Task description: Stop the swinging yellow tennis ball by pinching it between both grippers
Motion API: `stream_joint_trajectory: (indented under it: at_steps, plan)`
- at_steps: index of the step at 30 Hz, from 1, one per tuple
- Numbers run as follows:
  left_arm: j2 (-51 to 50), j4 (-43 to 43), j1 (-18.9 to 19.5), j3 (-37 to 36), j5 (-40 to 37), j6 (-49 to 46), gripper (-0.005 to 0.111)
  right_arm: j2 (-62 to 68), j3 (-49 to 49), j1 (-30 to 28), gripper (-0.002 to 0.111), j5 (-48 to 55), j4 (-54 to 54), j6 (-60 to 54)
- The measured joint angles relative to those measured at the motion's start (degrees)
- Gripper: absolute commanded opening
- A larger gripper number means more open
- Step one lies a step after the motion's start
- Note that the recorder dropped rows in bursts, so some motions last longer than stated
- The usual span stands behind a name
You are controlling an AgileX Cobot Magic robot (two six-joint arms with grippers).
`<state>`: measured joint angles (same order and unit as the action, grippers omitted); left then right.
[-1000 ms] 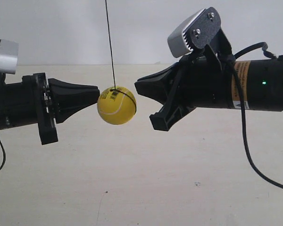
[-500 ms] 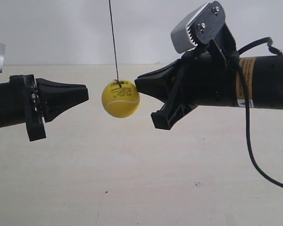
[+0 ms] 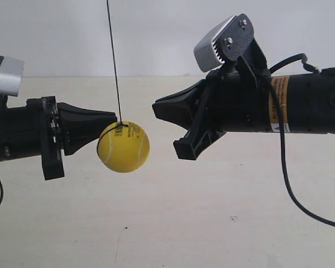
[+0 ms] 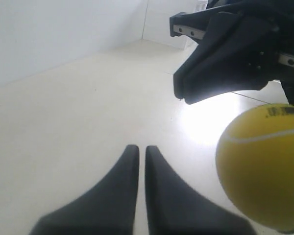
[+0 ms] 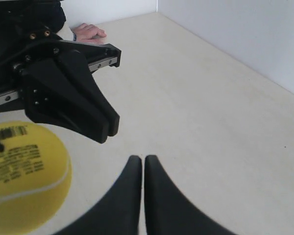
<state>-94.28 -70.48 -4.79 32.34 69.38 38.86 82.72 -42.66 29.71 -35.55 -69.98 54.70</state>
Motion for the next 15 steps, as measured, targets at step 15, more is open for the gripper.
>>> stream_joint_trajectory:
  at_steps: [15]
  plan:
    - [0.0,-0.2,3.5,0.0,0.0,0.5,0.005,0.0,0.0,0.0,0.0,-0.1,0.0,0.0]
